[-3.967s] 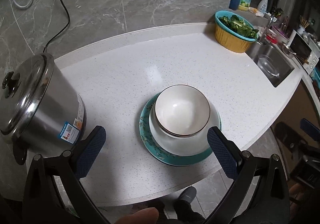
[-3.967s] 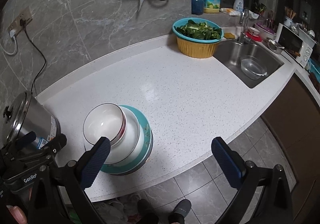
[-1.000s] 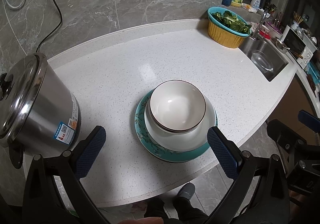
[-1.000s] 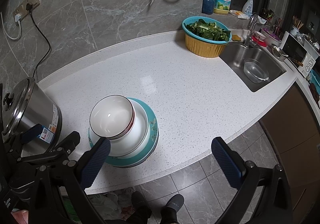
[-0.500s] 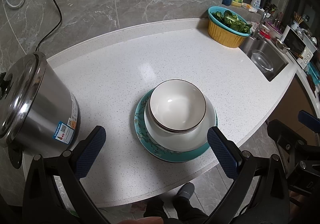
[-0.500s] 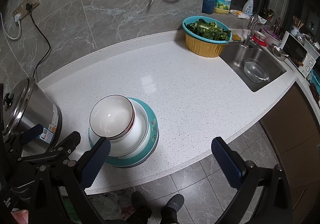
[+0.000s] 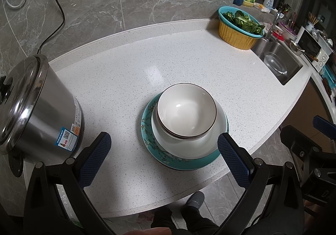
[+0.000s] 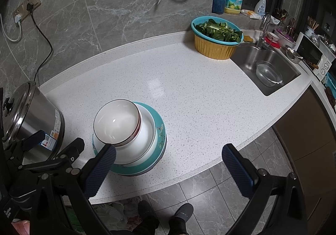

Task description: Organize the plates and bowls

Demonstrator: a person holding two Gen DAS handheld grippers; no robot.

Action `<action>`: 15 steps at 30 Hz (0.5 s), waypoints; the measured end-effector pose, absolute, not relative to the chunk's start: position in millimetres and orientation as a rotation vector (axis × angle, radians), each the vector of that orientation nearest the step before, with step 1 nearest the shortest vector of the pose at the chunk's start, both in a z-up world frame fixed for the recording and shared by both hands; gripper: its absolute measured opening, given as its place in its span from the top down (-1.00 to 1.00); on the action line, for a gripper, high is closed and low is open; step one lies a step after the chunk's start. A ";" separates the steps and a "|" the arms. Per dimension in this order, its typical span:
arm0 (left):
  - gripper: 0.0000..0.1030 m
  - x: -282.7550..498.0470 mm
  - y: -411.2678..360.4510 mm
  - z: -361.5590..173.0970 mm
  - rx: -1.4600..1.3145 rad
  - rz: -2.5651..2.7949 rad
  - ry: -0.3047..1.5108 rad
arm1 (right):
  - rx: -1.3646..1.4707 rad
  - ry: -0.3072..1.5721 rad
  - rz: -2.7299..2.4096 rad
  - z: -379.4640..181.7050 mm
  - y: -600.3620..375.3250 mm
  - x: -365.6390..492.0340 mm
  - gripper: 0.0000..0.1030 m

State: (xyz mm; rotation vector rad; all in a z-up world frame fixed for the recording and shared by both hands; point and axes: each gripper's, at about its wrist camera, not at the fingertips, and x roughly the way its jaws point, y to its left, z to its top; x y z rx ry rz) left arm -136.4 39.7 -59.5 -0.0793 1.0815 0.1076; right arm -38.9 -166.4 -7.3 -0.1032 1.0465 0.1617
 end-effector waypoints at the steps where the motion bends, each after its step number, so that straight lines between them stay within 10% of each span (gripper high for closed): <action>1: -0.99 -136.1 40.1 -59.6 -0.080 0.107 1.082 | -0.103 1.047 0.162 -7.3 -166.5 -38.8 -1.00; 15: -1.00 -135.8 40.6 -60.8 -0.080 0.107 1.082 | -0.104 1.049 0.163 -8.2 -167.0 -37.8 -1.00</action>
